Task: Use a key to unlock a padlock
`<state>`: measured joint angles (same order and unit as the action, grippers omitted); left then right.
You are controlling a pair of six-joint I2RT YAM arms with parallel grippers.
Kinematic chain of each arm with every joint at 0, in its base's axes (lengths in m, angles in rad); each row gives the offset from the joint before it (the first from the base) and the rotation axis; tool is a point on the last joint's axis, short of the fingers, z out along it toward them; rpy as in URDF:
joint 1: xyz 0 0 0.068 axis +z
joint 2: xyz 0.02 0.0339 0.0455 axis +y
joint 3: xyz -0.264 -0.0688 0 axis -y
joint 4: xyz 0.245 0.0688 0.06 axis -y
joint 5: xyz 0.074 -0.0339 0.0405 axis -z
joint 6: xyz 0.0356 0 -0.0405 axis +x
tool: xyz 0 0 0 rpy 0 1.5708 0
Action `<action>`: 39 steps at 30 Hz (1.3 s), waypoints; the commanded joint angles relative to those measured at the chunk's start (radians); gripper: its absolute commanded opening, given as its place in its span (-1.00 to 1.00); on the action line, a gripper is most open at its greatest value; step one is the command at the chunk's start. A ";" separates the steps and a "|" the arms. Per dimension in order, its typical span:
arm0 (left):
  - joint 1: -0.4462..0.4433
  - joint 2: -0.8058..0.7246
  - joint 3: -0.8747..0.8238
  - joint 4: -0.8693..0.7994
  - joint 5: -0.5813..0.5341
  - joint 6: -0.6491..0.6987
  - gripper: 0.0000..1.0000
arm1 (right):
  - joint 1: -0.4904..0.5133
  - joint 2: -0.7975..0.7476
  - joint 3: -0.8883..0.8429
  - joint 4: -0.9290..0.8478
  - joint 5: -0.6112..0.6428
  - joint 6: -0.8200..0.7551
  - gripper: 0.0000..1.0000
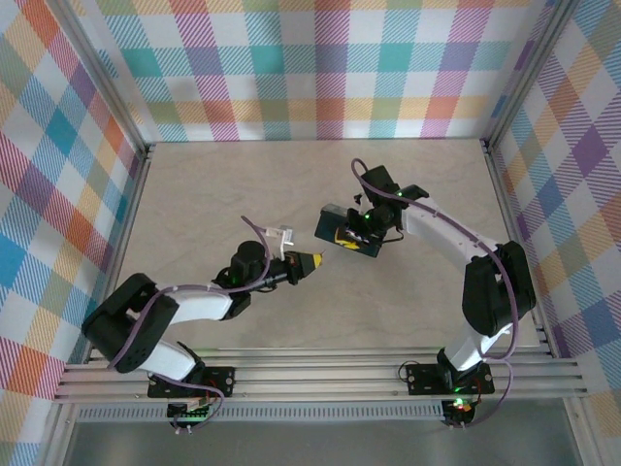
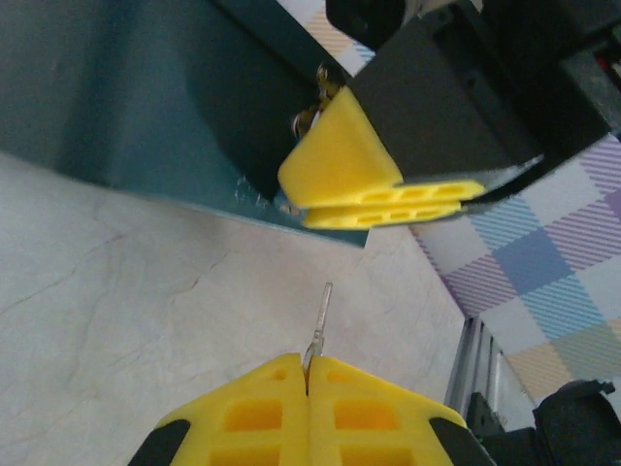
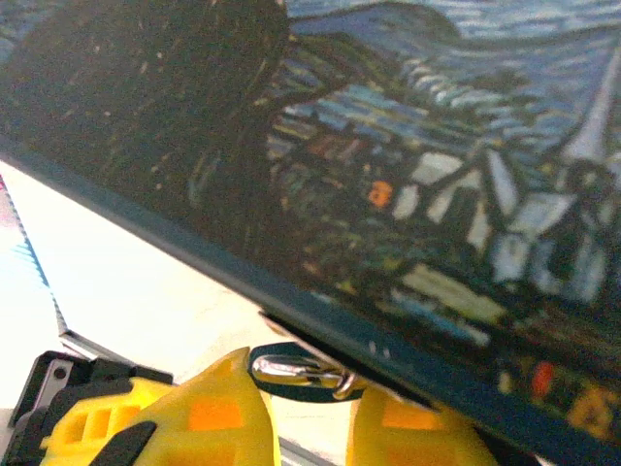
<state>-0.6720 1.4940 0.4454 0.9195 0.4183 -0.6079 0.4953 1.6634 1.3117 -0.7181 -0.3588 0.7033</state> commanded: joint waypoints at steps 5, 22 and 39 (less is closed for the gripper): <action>-0.009 0.196 0.072 0.318 0.038 -0.110 -1.00 | -0.024 0.001 0.037 0.004 -0.072 0.016 -1.00; -0.005 0.289 0.117 0.362 0.037 -0.139 -1.00 | -0.052 0.024 0.041 0.038 -0.115 0.021 -1.00; -0.027 0.283 0.073 0.330 -0.011 -0.098 -1.00 | -0.058 0.021 0.040 0.041 -0.113 0.015 -1.00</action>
<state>-0.6796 1.7794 0.5434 1.2339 0.4198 -0.7399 0.4431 1.6882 1.3167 -0.7120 -0.4397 0.7223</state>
